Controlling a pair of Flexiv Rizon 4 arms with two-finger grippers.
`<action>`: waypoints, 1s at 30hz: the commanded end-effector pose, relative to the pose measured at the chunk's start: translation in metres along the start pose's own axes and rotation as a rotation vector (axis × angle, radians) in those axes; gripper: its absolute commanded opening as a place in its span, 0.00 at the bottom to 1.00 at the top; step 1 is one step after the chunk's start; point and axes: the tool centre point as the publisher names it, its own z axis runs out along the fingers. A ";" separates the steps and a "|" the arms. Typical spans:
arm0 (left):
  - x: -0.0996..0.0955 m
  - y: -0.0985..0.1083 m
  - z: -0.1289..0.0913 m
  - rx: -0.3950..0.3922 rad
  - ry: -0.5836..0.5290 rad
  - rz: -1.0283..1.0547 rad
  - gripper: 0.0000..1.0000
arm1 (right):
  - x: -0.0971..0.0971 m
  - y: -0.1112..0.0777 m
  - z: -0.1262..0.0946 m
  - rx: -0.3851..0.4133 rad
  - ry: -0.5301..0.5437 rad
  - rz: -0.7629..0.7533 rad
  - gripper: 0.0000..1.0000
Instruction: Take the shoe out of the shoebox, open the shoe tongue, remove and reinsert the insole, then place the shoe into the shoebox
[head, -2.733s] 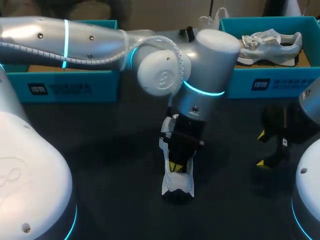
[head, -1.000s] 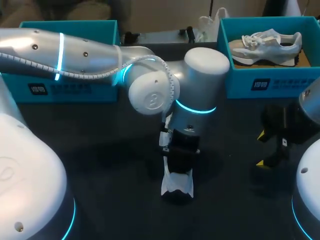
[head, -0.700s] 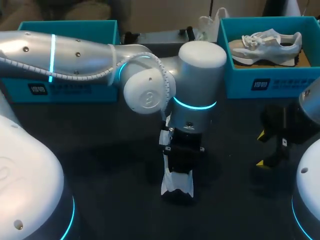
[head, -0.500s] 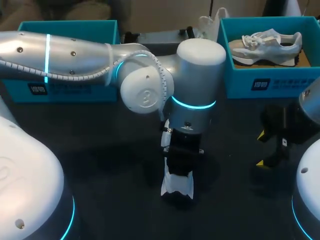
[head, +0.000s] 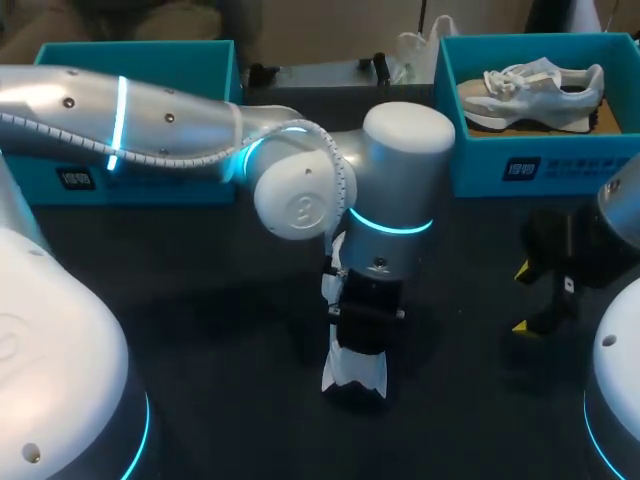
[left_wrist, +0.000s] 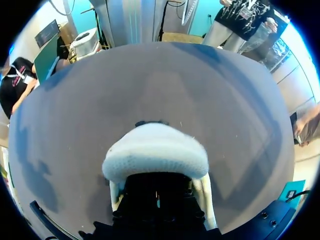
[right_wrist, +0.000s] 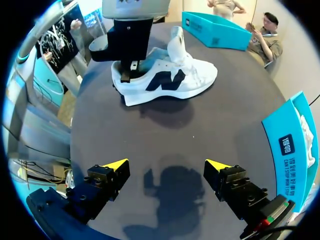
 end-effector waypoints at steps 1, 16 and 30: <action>0.004 0.014 0.001 -0.028 -0.015 -0.023 0.00 | 0.001 0.000 0.000 0.003 -0.003 0.001 1.00; 0.014 -0.003 -0.019 -0.016 -0.055 0.049 0.00 | 0.001 0.000 0.000 0.003 -0.003 0.001 1.00; 0.001 0.013 -0.001 -0.022 0.001 0.053 0.00 | 0.001 0.000 0.000 0.003 -0.003 0.001 1.00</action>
